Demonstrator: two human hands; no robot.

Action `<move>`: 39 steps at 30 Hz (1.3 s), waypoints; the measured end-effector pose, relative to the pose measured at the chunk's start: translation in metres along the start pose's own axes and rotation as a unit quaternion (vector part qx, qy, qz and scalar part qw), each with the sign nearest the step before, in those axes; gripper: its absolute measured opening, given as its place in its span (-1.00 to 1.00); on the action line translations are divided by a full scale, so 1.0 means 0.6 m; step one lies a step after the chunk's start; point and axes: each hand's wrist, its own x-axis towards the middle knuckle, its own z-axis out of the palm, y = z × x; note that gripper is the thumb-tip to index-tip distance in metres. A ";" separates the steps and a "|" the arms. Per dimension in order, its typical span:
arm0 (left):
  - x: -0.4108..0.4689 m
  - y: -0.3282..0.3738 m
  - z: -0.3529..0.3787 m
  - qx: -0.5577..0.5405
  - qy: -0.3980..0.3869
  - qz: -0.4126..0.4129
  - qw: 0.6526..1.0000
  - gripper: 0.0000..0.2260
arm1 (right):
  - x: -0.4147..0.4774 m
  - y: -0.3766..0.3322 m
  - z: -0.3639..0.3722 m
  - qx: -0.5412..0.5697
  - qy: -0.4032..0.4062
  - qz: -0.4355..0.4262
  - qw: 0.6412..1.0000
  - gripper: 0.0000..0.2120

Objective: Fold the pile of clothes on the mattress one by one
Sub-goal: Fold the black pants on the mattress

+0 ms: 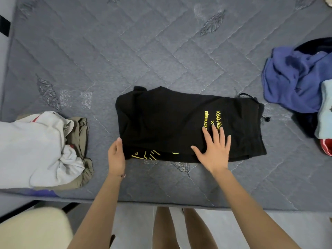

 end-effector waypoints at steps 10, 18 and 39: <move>-0.013 -0.035 -0.026 0.209 0.073 0.023 0.975 -0.63 | -0.001 -0.005 -0.003 0.042 -0.008 0.006 0.999 -0.30; -0.005 -0.004 0.000 0.342 0.026 0.154 0.926 -0.58 | 0.002 -0.012 -0.008 0.060 -0.010 0.017 0.998 -0.28; -0.029 0.044 0.198 0.486 -0.091 0.310 0.812 -0.52 | 0.021 0.123 -0.046 0.118 -0.018 0.187 0.975 -0.20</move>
